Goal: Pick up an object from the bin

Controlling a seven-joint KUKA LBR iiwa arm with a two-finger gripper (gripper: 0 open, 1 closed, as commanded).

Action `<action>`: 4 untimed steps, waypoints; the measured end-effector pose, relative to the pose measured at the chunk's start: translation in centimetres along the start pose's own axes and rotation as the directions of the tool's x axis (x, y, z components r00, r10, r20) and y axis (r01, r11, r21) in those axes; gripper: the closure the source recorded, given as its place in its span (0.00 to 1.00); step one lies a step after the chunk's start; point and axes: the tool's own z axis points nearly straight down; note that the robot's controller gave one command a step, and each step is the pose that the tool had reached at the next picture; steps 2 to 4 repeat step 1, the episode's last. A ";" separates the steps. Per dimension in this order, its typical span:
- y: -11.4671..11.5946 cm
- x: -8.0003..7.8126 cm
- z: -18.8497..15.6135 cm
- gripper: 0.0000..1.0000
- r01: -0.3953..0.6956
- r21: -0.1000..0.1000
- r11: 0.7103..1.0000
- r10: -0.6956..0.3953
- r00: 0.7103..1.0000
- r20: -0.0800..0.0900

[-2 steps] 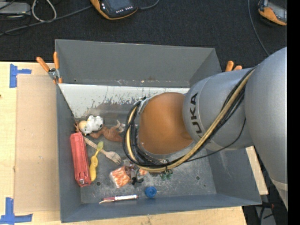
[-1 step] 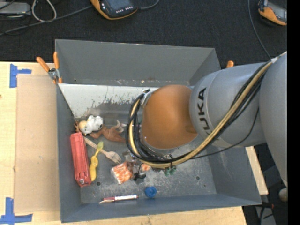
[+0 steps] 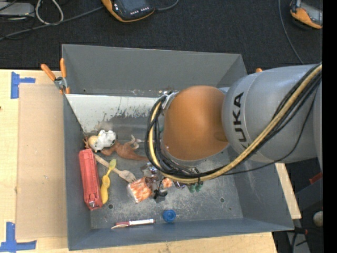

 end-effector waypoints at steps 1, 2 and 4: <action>0.0 0.1 -3.6 1.00 -0.002 -0.001 1.000 0.002 1.000 -0.003; 0.0 0.1 -3.6 1.00 -0.002 -0.001 1.000 0.002 1.000 -0.003; 0.0 0.1 -3.6 1.00 -0.002 -0.001 1.000 0.002 1.000 -0.003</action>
Offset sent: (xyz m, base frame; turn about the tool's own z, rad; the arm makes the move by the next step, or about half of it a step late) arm -0.0006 0.0001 0.0548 0.0015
